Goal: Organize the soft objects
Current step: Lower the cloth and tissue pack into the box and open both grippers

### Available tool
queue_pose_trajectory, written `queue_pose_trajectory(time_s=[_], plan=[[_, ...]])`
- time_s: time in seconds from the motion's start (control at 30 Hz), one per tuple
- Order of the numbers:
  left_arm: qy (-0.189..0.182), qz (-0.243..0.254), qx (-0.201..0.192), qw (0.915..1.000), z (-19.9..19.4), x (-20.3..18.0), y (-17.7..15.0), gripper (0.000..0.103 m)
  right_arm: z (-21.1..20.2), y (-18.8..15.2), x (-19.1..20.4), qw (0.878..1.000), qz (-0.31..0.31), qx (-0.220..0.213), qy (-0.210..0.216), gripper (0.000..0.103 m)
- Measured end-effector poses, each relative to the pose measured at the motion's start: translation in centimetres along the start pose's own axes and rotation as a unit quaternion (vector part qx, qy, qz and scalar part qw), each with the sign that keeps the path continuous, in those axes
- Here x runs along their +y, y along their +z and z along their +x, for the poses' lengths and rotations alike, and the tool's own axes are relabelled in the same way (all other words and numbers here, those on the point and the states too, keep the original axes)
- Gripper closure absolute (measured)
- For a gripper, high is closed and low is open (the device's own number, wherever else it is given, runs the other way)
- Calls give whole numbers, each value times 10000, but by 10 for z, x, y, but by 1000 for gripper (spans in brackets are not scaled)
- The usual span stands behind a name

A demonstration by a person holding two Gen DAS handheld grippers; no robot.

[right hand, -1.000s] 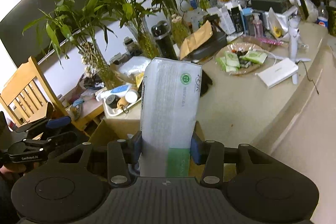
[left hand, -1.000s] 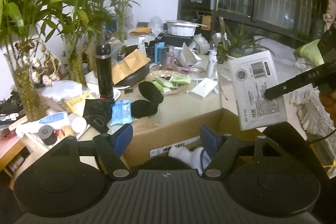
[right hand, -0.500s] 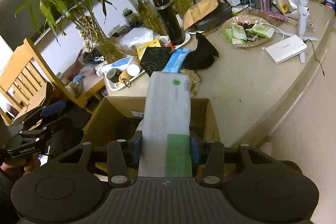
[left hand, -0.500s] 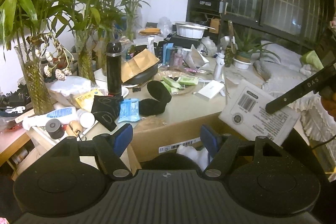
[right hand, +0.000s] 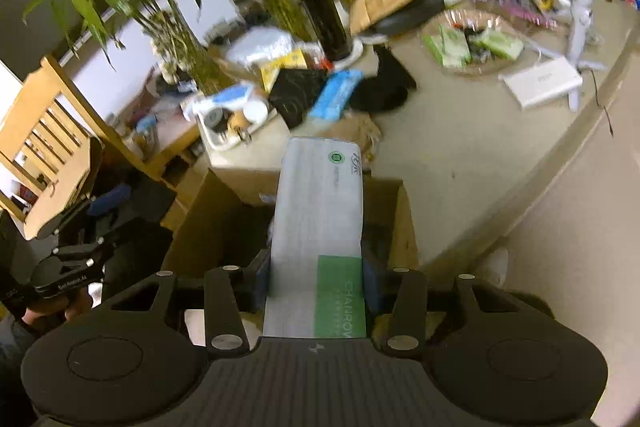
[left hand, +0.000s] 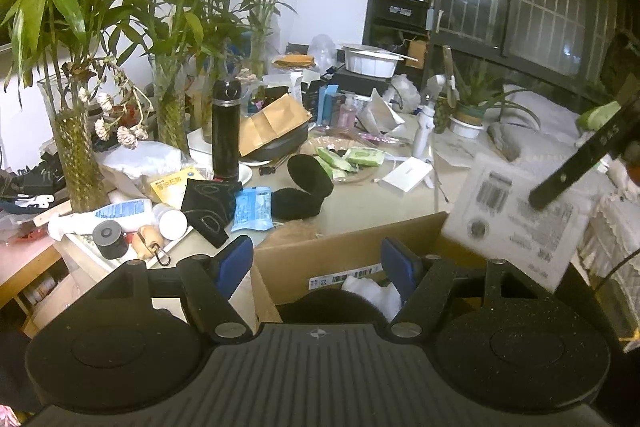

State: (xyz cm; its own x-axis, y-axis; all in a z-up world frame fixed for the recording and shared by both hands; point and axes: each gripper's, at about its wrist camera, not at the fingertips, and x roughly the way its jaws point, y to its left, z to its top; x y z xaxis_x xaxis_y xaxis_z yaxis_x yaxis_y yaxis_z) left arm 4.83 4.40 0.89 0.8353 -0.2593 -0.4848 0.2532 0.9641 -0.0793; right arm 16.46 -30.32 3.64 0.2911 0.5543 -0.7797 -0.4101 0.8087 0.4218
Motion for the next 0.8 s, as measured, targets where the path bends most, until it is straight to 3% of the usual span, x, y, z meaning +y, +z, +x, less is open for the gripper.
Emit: queue_pose_trajectory(time_s=[0.07,0.13,0.23,0.57,0.8], plan=[[19,-4,-11,10000,-1,0,0,33,7,0,0,9999,56,133,-18,50],[13,-31,-19,10000,-2,1,0,33,5,-1,0,10000,29,-9,19,39],[26,-44,-27,10000,-4,2,1,33,0,-2,0,9996,-22,-285,22,30],[137,-185,13,9997,-5,10,1,33,6,-7,-6,9980,-141,-599,-139,23],[198,-253,207,9993,2,15,5,33,10,-8,-7,9955,-272,-877,-233,9]])
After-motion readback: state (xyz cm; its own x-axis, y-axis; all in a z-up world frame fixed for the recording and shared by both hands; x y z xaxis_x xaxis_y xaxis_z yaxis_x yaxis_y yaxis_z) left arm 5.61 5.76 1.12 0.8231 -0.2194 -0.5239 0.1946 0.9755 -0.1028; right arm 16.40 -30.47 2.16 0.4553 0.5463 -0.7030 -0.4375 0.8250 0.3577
